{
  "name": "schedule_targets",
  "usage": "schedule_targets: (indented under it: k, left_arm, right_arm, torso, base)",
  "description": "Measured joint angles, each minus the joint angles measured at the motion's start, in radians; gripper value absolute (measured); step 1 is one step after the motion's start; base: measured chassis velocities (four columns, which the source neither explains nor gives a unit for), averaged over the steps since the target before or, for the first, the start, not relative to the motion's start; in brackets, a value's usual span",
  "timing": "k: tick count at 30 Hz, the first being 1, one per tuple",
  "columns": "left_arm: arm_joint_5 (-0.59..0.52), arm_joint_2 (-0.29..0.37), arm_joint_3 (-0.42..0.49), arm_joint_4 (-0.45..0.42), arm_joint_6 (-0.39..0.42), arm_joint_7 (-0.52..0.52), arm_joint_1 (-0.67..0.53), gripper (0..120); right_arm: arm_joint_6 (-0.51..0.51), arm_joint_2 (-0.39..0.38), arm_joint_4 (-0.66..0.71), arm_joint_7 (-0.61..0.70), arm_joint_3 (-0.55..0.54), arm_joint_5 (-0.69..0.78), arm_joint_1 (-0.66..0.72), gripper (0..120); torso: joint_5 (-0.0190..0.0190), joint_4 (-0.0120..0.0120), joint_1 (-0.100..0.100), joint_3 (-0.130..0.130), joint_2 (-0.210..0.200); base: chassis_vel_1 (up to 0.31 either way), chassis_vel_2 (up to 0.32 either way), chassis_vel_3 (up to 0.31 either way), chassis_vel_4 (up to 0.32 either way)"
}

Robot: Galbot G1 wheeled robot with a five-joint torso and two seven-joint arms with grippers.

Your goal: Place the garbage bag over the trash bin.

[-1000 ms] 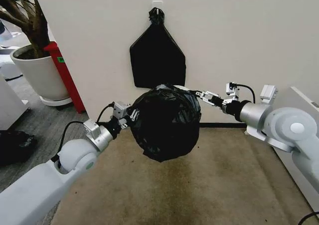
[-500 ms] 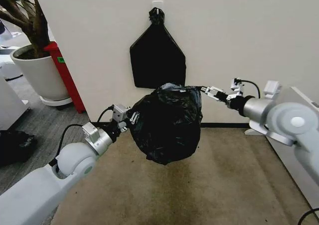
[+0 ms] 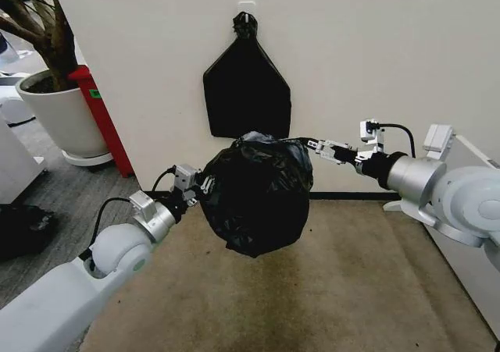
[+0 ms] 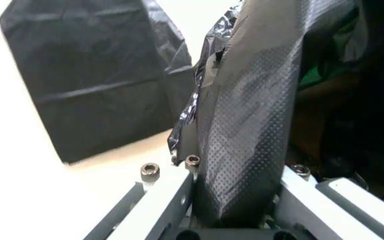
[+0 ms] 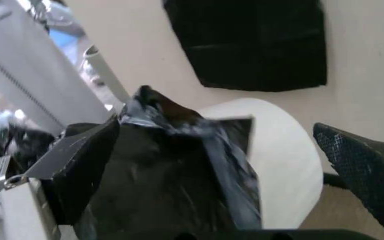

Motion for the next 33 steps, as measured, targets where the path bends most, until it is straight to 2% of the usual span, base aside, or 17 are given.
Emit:
schedule_targets:
  k: [7, 12, 22, 33]
  left_arm:
    - [0.133, 0.032, -0.006, -0.001, -0.057, 0.057, 0.002, 0]
    - [0.209, 0.051, -0.009, -0.002, -0.091, 0.096, -0.005, 0]
    - [0.25, 0.072, -0.011, -0.019, -0.11, 0.124, 0.006, 0]
    - [0.266, 0.088, -0.016, -0.067, -0.123, 0.146, 0.06, 0]
  right_arm:
    - [-0.06, -0.045, -0.012, -0.055, -0.098, -0.034, 0.091, 100]
    - [-0.082, -0.034, -0.03, -0.039, -0.165, -0.022, 0.13, 100]
    - [-0.096, -0.001, -0.059, -0.023, -0.207, -0.032, 0.136, 100]
    - [-0.098, 0.056, -0.182, -0.007, -0.239, -0.098, 0.147, 100]
  torso:
    - [-0.0001, 0.0001, 0.0, 0.0, 0.0]
    - [-0.0001, 0.0, 0.0, 0.0, 0.0]
    - [-0.0001, 0.0, 0.0, 0.0, 0.0]
    - [-0.0001, 0.0, 0.0, 0.0, 0.0]
  base:
    - [0.0, 0.0, 0.0, 0.0]
    - [0.0, 0.0, 0.0, 0.0]
    - [0.0, 0.0, 0.0, 0.0]
    - [0.0, 0.0, 0.0, 0.0]
